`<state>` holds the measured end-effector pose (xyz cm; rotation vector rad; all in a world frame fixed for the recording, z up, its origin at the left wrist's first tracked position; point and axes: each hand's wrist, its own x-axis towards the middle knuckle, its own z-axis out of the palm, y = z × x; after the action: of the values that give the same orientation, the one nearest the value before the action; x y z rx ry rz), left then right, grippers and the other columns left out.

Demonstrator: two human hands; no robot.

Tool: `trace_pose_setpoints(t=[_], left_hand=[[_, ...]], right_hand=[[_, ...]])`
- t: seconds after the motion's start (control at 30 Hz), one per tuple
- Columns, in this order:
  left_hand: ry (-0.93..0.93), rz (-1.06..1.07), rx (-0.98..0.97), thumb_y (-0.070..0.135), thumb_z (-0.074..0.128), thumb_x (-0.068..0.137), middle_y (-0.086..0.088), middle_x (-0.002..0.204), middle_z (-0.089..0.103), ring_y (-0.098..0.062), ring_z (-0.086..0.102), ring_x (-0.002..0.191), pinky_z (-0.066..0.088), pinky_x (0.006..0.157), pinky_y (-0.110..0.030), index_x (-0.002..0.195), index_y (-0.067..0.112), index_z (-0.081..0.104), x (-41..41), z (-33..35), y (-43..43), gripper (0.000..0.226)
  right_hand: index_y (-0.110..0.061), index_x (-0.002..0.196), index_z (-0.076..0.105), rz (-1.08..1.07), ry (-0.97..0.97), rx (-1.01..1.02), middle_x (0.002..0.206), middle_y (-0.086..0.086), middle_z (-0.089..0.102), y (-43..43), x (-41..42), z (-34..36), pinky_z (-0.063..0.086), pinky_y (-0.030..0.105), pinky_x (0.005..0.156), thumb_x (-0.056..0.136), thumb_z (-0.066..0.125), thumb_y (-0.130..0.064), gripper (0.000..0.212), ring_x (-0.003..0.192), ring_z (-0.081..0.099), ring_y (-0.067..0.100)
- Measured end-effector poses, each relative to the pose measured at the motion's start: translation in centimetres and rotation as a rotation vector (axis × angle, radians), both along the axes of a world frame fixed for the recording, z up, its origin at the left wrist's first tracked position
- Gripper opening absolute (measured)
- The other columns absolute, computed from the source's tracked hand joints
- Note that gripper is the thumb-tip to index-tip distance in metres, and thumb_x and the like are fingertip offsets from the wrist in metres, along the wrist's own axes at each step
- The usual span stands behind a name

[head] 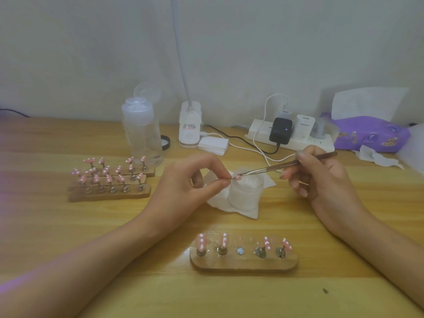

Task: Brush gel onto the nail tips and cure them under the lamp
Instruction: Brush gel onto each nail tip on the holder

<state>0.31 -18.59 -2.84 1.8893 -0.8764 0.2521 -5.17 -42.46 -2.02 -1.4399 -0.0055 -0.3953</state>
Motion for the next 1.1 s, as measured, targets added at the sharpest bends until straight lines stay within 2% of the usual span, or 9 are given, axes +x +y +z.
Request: trace_pose_setpoints(t=[0.1, 0.23, 0.33, 0.5, 0.63, 0.77, 0.9, 1.0, 1.1], left_hand=[[0.0, 0.001, -0.003, 0.015, 0.077, 0.084, 0.031, 0.072, 0.059, -0.005, 0.04, 0.053, 0.036, 0.058, -0.006, 0.081, 0.023, 0.07, 0.02, -0.03, -0.12, 0.011], [-0.007, 0.003, 0.0, 0.015, 0.077, 0.085, 0.031, 0.071, 0.059, -0.006, 0.041, 0.054, 0.036, 0.059, -0.006, 0.082, 0.023, 0.071, 0.04, -0.05, -0.14, 0.01], [-0.011, 0.0, 0.004, 0.014, 0.077, 0.085, 0.033, 0.068, 0.057, -0.005, 0.04, 0.053, 0.037, 0.058, -0.006, 0.082, 0.023, 0.07, 0.03, -0.05, -0.17, 0.011], [-0.022, 0.0, 0.006, 0.015, 0.077, 0.085, 0.035, 0.067, 0.057, -0.005, 0.039, 0.052, 0.037, 0.059, -0.006, 0.083, 0.023, 0.07, 0.03, -0.08, -0.14, 0.01], [-0.02, 0.002, 0.011, 0.016, 0.077, 0.085, 0.034, 0.067, 0.057, -0.005, 0.04, 0.052, 0.037, 0.059, -0.006, 0.082, 0.024, 0.07, 0.02, -0.06, -0.2, 0.011], [-0.014, 0.001, 0.007, 0.016, 0.077, 0.085, 0.031, 0.071, 0.06, -0.005, 0.04, 0.052, 0.037, 0.059, -0.007, 0.082, 0.026, 0.07, 0.06, -0.1, -0.17, 0.012], [-0.027, 0.0, 0.005, 0.013, 0.076, 0.085, 0.035, 0.063, 0.055, -0.005, 0.038, 0.052, 0.035, 0.057, -0.006, 0.082, 0.021, 0.07, 0.05, -0.08, -0.18, 0.011], [-0.029, -0.006, 0.002, 0.013, 0.077, 0.085, 0.036, 0.062, 0.054, -0.004, 0.037, 0.051, 0.035, 0.057, -0.005, 0.082, 0.022, 0.07, -0.01, -0.11, -0.2, 0.011], [-0.033, -0.006, 0.007, 0.013, 0.077, 0.085, 0.037, 0.062, 0.054, -0.003, 0.038, 0.051, 0.035, 0.057, -0.004, 0.082, 0.022, 0.07, -0.05, -0.06, -0.18, 0.012]], right_hand=[[-0.025, 0.069, 0.054, -0.006, -0.024, 0.035, 0.065, 0.006, 0.069, -0.54, -0.07, 0.01, 0.037, 0.017, 0.042, 0.095, 0.057, -0.027, 0.027, 0.048, 0.05, 0.011], [-0.031, 0.064, 0.059, 0.037, -0.009, -0.022, 0.067, 0.005, 0.071, -0.08, -0.13, 0.19, 0.035, 0.016, 0.041, 0.087, 0.063, -0.039, 0.025, 0.048, 0.051, 0.01], [-0.03, 0.063, 0.057, -0.04, 0.007, -0.001, 0.065, 0.005, 0.069, -0.44, -0.1, 0.02, 0.03, 0.014, 0.036, 0.098, 0.055, -0.024, 0.036, 0.046, 0.048, 0.008], [-0.031, 0.063, 0.059, 0.027, -0.009, -0.018, 0.068, 0.005, 0.071, -0.12, -0.3, 0.28, 0.03, 0.013, 0.037, 0.093, 0.059, -0.032, 0.03, 0.046, 0.049, 0.008], [-0.026, 0.067, 0.054, -0.035, -0.001, 0.025, 0.065, 0.007, 0.07, -0.37, -0.26, 0.16, 0.029, 0.013, 0.036, 0.1, 0.052, -0.02, 0.034, 0.044, 0.049, 0.008], [-0.031, 0.064, 0.059, 0.043, -0.031, -0.028, 0.069, 0.005, 0.072, -0.02, -0.38, 0.34, 0.032, 0.014, 0.039, 0.092, 0.055, -0.031, 0.029, 0.047, 0.05, 0.01], [-0.027, 0.066, 0.056, -0.038, 0.001, -0.008, 0.065, 0.005, 0.07, -0.17, -0.33, 0.24, 0.03, 0.014, 0.037, 0.1, 0.05, -0.018, 0.036, 0.045, 0.047, 0.008], [-0.027, 0.068, 0.055, 0.024, -0.031, 0.003, 0.068, 0.005, 0.071, -0.11, -0.45, 0.34, 0.033, 0.015, 0.039, 0.097, 0.053, -0.026, 0.028, 0.048, 0.05, 0.009], [-0.03, 0.064, 0.06, 0.036, -0.013, -0.026, 0.068, 0.006, 0.071, 0.22, -0.49, 0.46, 0.034, 0.015, 0.039, 0.094, 0.058, -0.029, 0.03, 0.048, 0.051, 0.01]])
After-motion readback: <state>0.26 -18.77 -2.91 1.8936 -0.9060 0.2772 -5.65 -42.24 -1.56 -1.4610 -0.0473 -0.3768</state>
